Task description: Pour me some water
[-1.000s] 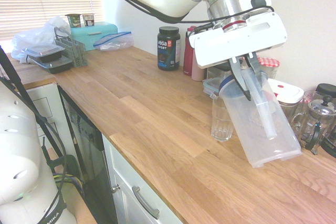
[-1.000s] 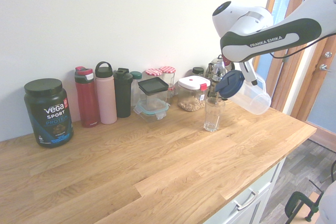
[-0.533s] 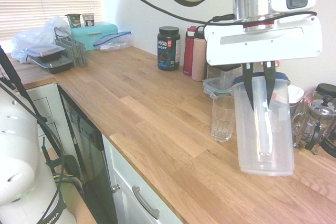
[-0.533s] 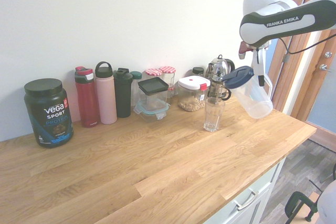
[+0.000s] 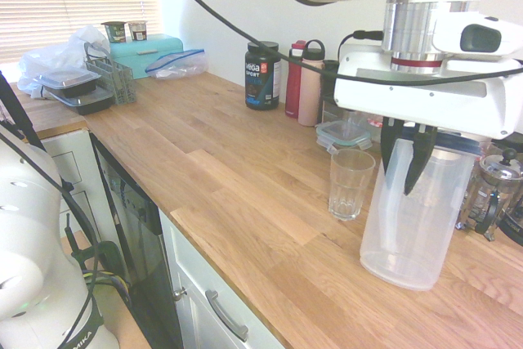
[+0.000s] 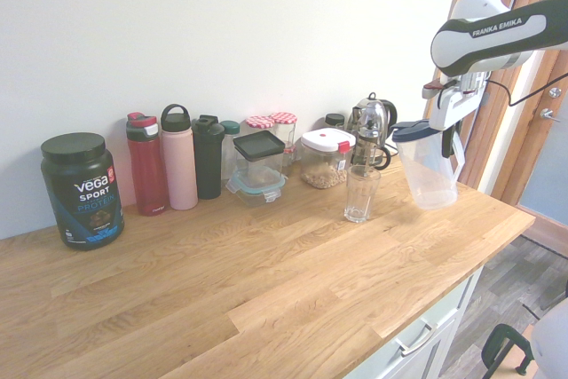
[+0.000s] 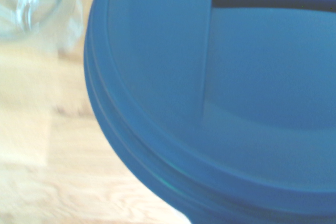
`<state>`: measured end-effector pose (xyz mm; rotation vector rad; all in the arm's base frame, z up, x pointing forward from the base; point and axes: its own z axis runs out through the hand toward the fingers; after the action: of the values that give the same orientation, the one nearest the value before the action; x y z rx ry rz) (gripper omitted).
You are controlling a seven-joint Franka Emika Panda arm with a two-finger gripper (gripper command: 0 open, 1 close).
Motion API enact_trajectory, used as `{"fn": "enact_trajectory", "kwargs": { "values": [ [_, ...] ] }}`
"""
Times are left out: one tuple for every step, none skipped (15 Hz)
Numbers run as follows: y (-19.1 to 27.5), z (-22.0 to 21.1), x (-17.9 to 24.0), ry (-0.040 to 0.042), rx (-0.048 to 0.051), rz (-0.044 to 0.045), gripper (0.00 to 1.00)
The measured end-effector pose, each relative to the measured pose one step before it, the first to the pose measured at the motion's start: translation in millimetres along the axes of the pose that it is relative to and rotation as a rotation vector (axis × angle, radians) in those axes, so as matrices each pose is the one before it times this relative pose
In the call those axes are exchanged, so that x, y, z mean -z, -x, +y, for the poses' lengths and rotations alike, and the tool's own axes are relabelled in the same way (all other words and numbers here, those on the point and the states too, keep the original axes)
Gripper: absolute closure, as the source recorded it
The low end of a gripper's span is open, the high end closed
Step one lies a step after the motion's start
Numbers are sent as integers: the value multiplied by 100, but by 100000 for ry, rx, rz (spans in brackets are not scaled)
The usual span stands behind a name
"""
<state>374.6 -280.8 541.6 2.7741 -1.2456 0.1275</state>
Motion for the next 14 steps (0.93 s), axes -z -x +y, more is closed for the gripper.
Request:
{"fn": "enact_trajectory", "kwargs": {
  "values": [
    [809, 428, 373, -2412, -4688, 1559, 100],
    [889, 358, 136, -2134, -4379, 2224, 100],
    [968, 360, -99, -1988, -4027, 2509, 100],
    [1197, 557, -410, -2102, -3855, 2568, 100],
    [1287, 659, -364, -1981, -3691, 2637, 100],
    [1210, 747, 21, -1883, -3206, 2801, 100],
    [1099, 811, 612, -1836, -2720, 3309, 100],
    [1046, 635, 1023, -1742, -2265, 3576, 100],
    [1058, 336, 1276, -2060, -1837, 3945, 100],
    [1222, 65, 1099, -2631, -1317, 3734, 100],
    [1657, -214, 943, -2708, 96, 2442, 100],
    [1725, -325, 851, -1933, 1142, 704, 100],
    [1803, -426, 1010, -1248, 1566, -1020, 100],
    [2096, -592, 1316, -463, 2464, -2351, 100]
  ]
}}
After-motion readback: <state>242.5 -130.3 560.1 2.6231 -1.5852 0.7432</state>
